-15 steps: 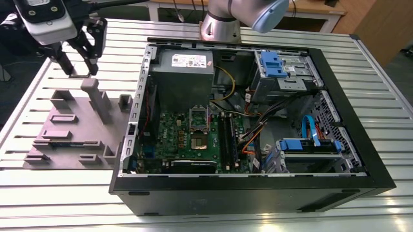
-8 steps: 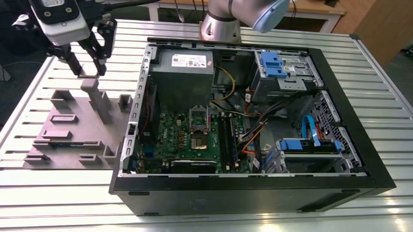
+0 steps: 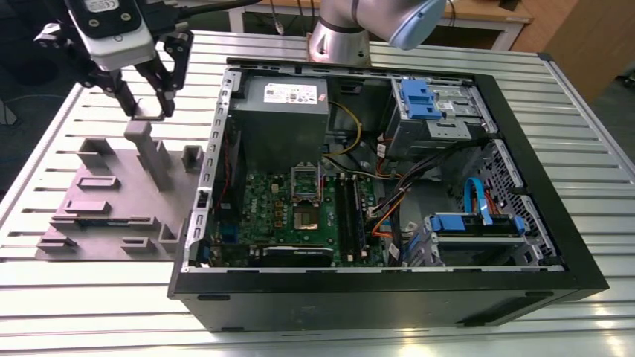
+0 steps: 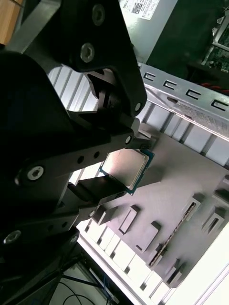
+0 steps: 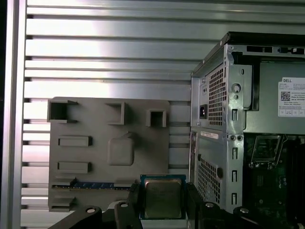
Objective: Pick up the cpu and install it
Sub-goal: 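Pick up the cpu and move it towards the insertion slot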
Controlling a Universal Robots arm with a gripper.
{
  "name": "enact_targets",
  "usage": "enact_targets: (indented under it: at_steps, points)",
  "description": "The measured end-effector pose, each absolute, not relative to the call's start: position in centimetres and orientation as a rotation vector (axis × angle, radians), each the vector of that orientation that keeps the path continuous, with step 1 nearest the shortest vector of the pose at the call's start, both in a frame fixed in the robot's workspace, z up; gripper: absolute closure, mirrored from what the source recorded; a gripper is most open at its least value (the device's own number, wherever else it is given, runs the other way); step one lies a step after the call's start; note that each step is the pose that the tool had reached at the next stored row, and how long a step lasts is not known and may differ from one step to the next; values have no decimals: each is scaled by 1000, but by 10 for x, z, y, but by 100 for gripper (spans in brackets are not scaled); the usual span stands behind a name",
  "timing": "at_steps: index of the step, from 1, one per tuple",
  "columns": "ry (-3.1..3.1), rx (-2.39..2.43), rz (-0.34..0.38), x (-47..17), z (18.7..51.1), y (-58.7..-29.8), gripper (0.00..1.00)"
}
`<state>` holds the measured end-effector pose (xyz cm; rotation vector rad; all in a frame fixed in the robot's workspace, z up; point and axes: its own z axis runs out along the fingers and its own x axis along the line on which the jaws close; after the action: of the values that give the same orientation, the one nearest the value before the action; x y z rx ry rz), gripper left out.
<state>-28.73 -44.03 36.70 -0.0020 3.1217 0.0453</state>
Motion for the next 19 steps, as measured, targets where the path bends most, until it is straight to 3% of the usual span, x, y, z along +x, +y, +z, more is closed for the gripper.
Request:
enact_targets:
  at_steps: [19]
  points:
    - [3122,-2,45,-264,367,-440,53]
